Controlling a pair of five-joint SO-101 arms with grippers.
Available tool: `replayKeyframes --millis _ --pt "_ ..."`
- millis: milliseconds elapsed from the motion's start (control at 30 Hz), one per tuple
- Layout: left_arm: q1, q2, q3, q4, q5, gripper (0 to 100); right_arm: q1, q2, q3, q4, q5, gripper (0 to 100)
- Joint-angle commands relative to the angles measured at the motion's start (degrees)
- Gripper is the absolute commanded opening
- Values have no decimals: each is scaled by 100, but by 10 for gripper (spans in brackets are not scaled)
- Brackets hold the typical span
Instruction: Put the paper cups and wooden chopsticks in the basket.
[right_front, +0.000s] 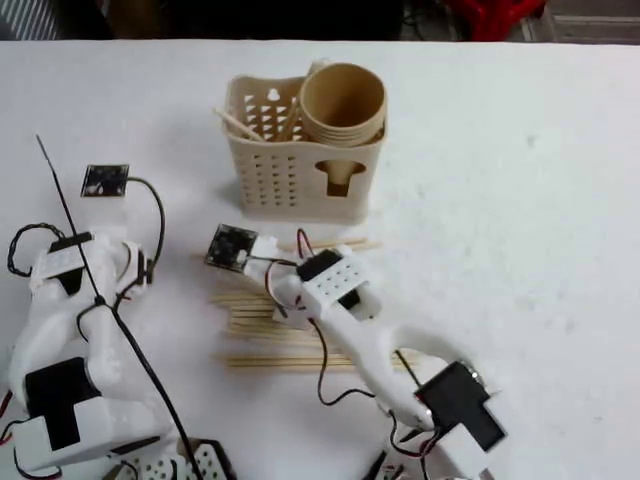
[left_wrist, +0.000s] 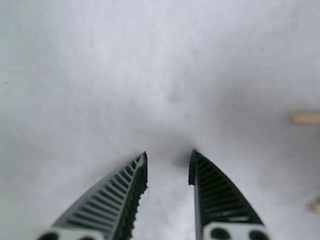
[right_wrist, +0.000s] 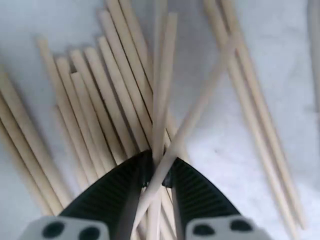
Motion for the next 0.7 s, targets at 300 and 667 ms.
replayKeyframes --millis 300,667 --pt "-22 -13 -18 -97 -26 151 145 -752 -132 303 62 55" --pt "-22 -13 -18 -97 -26 151 145 -382 -149 171 62 17"
